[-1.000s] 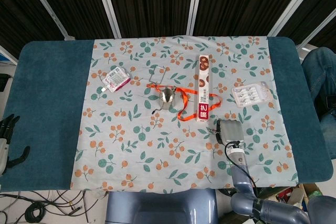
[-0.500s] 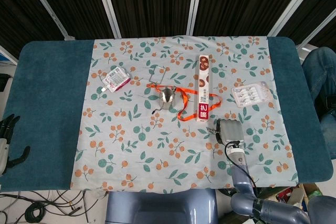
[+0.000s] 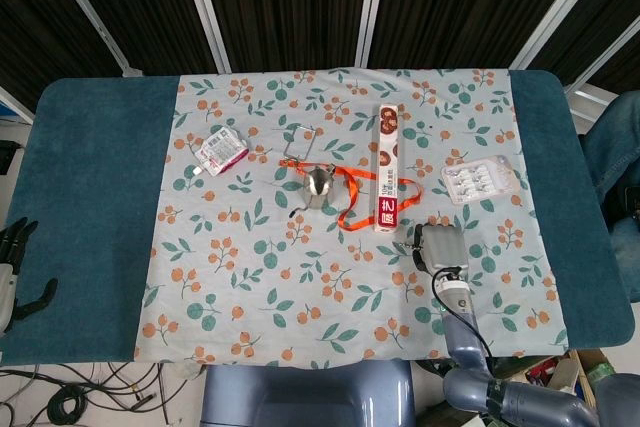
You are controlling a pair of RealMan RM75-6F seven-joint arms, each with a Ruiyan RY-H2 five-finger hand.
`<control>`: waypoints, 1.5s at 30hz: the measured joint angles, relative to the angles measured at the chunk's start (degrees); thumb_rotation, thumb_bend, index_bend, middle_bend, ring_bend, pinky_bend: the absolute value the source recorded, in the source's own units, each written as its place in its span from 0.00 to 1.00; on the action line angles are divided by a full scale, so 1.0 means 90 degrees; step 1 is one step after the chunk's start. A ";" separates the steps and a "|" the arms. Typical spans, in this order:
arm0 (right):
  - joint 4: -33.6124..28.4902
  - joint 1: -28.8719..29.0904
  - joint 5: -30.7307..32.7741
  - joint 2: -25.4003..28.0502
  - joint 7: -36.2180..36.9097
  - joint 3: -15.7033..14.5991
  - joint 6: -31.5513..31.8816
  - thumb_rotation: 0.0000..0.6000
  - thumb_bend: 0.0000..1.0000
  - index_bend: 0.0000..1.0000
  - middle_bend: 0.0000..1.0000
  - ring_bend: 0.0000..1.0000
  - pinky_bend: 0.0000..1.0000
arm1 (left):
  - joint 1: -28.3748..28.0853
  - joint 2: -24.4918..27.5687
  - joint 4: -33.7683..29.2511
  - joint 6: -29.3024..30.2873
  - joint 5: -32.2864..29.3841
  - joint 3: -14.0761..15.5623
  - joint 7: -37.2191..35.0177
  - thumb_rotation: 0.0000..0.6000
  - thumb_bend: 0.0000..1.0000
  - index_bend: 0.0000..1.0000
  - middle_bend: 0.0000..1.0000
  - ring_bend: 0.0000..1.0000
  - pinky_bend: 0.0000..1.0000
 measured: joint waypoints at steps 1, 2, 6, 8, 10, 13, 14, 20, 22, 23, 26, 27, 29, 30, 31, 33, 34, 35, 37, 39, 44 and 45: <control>-0.0049 -0.0002 -0.0013 0.0037 0.0003 0.0015 0.0019 1.00 0.35 0.59 0.48 0.49 0.46 | 0.0000 0.0000 0.0001 0.0000 0.0001 0.0000 -0.0001 1.00 0.35 0.00 0.01 0.00 0.00; -0.0103 -0.0004 -0.0026 0.0079 0.0004 0.0029 0.0039 1.00 0.35 0.59 0.48 0.49 0.46 | 0.0000 0.0000 0.0002 0.0002 0.0003 0.0000 -0.0002 1.00 0.35 0.00 0.01 0.00 0.00; -0.0469 -0.0003 -0.0047 0.0351 -0.0010 0.0131 0.0097 1.00 0.35 0.59 0.48 0.49 0.46 | 0.0001 -0.0001 0.0000 0.0005 0.0011 0.0002 -0.0006 1.00 0.35 0.00 0.01 0.00 0.00; -0.0671 0.0013 -0.0006 0.0500 -0.0028 0.0209 0.0091 1.00 0.35 0.59 0.48 0.49 0.46 | 0.0001 -0.0001 -0.0004 0.0009 0.0016 0.0002 -0.0004 1.00 0.35 0.00 0.01 0.00 0.00; -0.0925 0.0055 0.0082 0.0706 -0.0073 0.0334 0.0064 1.00 0.36 0.59 0.48 0.49 0.46 | 0.0001 -0.0002 -0.0006 0.0012 0.0020 0.0001 -0.0006 1.00 0.35 0.00 0.01 0.00 0.00; -0.1237 0.0190 0.0249 0.1031 -0.0219 0.0556 -0.0008 1.00 0.36 0.59 0.48 0.49 0.46 | 0.0001 0.0001 -0.0012 0.0009 0.0016 0.0000 -0.0013 1.00 0.35 0.00 0.01 0.00 0.00; -0.1310 0.0250 0.0312 0.1121 -0.0276 0.0630 -0.0039 1.00 0.36 0.59 0.48 0.49 0.46 | 0.0000 0.0002 -0.0012 0.0008 0.0014 -0.0002 -0.0019 1.00 0.35 0.00 0.01 0.00 0.00; -0.1628 0.0718 0.0875 0.1571 -0.0573 0.1080 -0.0315 1.00 0.36 0.59 0.48 0.49 0.46 | 0.0000 0.0012 -0.0018 0.0007 0.0013 -0.0008 -0.0053 1.00 0.35 0.00 0.01 0.00 0.00; -0.1722 0.0902 0.1126 0.1689 -0.0658 0.1244 -0.0411 1.00 0.36 0.59 0.48 0.49 0.46 | 0.0000 0.0015 -0.0019 0.0007 0.0020 -0.0007 -0.0064 1.00 0.35 0.00 0.01 0.00 0.00; -0.1762 0.0987 0.1236 0.1742 -0.0687 0.1325 -0.0447 1.00 0.36 0.59 0.48 0.49 0.46 | 0.0000 0.0017 -0.0021 0.0005 0.0020 -0.0006 -0.0067 1.00 0.35 0.00 0.01 0.00 0.00; -0.1912 0.1269 0.1528 0.1901 -0.0713 0.1609 -0.0560 1.00 0.36 0.59 0.48 0.49 0.46 | -0.0002 0.0022 -0.0023 -0.0002 0.0017 -0.0006 -0.0080 1.00 0.35 0.00 0.01 0.00 0.00; -0.1978 0.1362 0.1598 0.1947 -0.0681 0.1710 -0.0599 1.00 0.36 0.59 0.48 0.49 0.46 | -0.0002 0.0023 -0.0024 -0.0004 0.0019 -0.0005 -0.0082 1.00 0.35 0.00 0.01 0.00 0.00; -0.2074 0.1466 0.1649 0.2001 -0.0577 0.1818 -0.0646 1.00 0.36 0.59 0.48 0.49 0.46 | -0.0003 0.0025 -0.0025 -0.0007 0.0018 -0.0005 -0.0087 1.00 0.35 0.00 0.01 0.00 0.00; -0.2141 0.1520 0.1665 0.2027 -0.0492 0.1866 -0.0668 1.00 0.36 0.59 0.48 0.49 0.46 | -0.0003 0.0025 -0.0026 -0.0007 0.0019 -0.0004 -0.0090 1.00 0.35 0.00 0.01 0.00 0.00; -0.2188 0.1559 0.1663 0.2043 -0.0421 0.1897 -0.0682 1.00 0.36 0.59 0.48 0.49 0.46 | -0.0002 0.0025 -0.0026 -0.0006 0.0021 -0.0004 -0.0092 1.00 0.35 0.00 0.01 0.00 0.00; -0.2286 0.1633 0.1629 0.2066 -0.0240 0.1950 -0.0710 1.00 0.36 0.59 0.48 0.49 0.46 | -0.0002 0.0027 -0.0028 -0.0007 0.0026 0.0000 -0.0095 1.00 0.35 0.00 0.01 0.00 0.00; -0.2324 0.1660 0.1607 0.2072 -0.0161 0.1968 -0.0718 1.00 0.36 0.59 0.48 0.49 0.46 | -0.0002 0.0029 -0.0030 -0.0008 0.0028 0.0001 -0.0095 1.00 0.35 0.00 0.01 0.00 0.00; -0.2360 0.1685 0.1586 0.2075 -0.0083 0.1984 -0.0727 1.00 0.36 0.59 0.48 0.49 0.46 | -0.0002 0.0030 -0.0031 -0.0009 0.0029 0.0002 -0.0095 1.00 0.35 0.00 0.01 0.00 0.00; -0.2417 0.1743 0.1534 0.2084 0.0093 0.2002 -0.0744 1.00 0.36 0.59 0.48 0.49 0.46 | -0.0001 0.0031 -0.0031 -0.0009 0.0031 0.0004 -0.0096 1.00 0.35 0.00 0.01 0.00 0.00; -0.2440 0.1792 0.1479 0.2093 0.0250 0.2007 -0.0748 1.00 0.36 0.59 0.48 0.49 0.46 | -0.0001 0.0032 -0.0031 -0.0010 0.0032 0.0005 -0.0103 1.00 0.35 0.00 0.01 0.00 0.00; -0.2464 0.1830 0.1379 0.2127 0.0672 0.2028 -0.0755 1.00 0.36 0.59 0.48 0.49 0.46 | -0.0005 0.0033 -0.0028 -0.0020 0.0033 0.0007 -0.0106 1.00 0.35 0.00 0.01 0.00 0.00; -0.2470 0.1833 0.1357 0.2148 0.0781 0.2032 -0.0753 1.00 0.36 0.59 0.48 0.49 0.46 | -0.0006 0.0032 -0.0028 -0.0022 0.0031 0.0007 -0.0106 1.00 0.35 0.00 0.01 0.00 0.00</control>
